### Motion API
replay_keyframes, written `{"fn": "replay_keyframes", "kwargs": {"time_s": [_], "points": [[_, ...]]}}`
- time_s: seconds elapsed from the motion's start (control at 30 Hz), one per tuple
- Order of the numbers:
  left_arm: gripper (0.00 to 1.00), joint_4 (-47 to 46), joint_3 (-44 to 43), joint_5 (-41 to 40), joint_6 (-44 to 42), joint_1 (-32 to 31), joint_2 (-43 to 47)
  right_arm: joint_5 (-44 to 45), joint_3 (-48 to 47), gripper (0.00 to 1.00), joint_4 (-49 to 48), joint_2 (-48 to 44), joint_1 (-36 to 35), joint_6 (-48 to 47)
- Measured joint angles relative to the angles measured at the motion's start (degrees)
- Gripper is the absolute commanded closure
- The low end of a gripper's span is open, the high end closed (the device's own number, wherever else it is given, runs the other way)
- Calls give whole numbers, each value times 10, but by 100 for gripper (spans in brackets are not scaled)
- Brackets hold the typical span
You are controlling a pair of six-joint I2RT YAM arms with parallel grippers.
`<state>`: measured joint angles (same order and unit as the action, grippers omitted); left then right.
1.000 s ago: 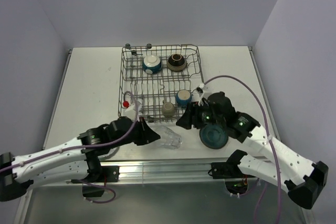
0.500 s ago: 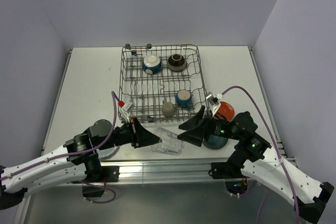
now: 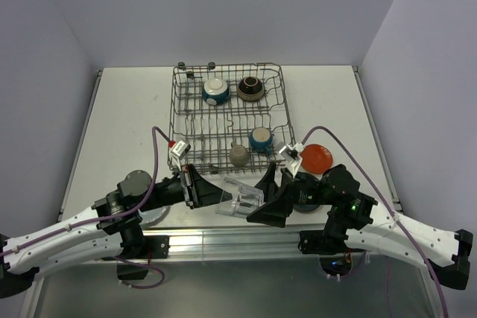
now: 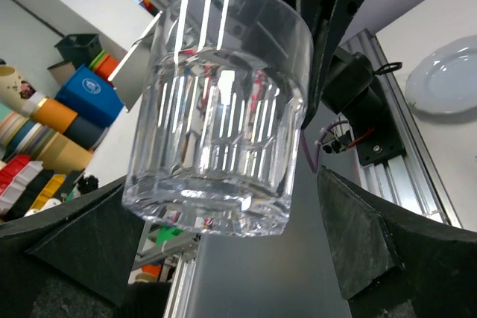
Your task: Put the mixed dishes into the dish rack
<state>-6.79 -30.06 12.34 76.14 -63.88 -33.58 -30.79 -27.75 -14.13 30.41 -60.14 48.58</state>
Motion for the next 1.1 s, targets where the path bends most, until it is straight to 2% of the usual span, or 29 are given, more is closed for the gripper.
{"fn": "replay_keyframes", "kwargs": {"time_s": [0.2, 0.53, 0.83, 1.0, 1.1], "points": [[100, -7, 7, 1, 3, 0, 10, 49, 0, 6, -21, 4, -25, 0], [100, -7, 41, -23, 17, 0, 80, 139, 10, 13, -63, -29, -53, -4], [100, -11, 41, -49, 22, 0, 91, 170, 10, 14, -102, 27, -89, -12], [100, -13, 50, -56, 26, 0, 91, 180, 6, 26, -118, 50, -104, -23], [100, -19, 56, -59, 28, 1, 97, 191, 5, 26, -120, 55, -110, -27]]}}
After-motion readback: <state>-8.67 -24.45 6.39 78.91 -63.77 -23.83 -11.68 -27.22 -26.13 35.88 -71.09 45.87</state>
